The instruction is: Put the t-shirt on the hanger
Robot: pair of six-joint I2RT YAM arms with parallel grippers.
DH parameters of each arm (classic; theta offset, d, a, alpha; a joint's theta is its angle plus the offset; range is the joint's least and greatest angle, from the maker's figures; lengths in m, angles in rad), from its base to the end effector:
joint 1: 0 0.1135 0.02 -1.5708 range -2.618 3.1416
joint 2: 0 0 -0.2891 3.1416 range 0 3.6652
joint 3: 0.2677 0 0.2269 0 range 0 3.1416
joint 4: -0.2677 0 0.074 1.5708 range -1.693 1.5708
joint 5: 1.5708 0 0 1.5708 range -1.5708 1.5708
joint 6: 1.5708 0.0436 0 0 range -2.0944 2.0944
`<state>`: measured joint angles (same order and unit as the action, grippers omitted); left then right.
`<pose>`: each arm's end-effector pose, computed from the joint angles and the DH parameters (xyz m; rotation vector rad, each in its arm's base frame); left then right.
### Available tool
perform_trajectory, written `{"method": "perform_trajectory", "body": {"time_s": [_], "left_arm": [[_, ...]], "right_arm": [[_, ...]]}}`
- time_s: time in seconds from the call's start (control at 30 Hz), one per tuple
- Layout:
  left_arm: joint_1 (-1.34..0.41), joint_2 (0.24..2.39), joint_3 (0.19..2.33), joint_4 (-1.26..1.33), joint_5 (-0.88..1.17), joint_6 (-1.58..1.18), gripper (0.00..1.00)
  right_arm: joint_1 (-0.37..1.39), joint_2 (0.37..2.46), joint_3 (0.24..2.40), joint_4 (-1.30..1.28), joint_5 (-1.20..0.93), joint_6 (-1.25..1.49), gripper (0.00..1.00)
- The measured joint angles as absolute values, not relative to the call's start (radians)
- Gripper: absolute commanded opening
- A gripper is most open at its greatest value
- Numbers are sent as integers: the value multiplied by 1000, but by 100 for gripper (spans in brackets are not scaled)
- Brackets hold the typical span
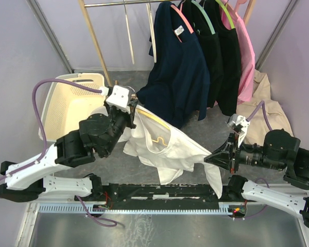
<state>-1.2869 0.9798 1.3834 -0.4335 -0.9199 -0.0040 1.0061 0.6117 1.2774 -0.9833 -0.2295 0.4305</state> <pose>0.0717 -0.1218 0.4917 0.3065 1.5657 -0.2705 0.0071 0.0298 0.4255 -0.7485 1.9239 1.1586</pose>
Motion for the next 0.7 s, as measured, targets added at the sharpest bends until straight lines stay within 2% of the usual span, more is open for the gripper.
{"method": "perform_trajectory", "body": {"time_s": [0.37, 0.57, 0.7], "left_arm": [[-1287, 1018, 1369, -352, -946, 55, 3], [-1285, 1016, 1369, -338, -930, 54, 3], [-1285, 1007, 1369, -344, -882, 53, 3]], "right_arm": [[1006, 622, 1301, -940, -223, 459, 1], [1006, 628, 1220, -952, -158, 471, 1], [1006, 636, 1195, -994, -96, 474, 13]]}}
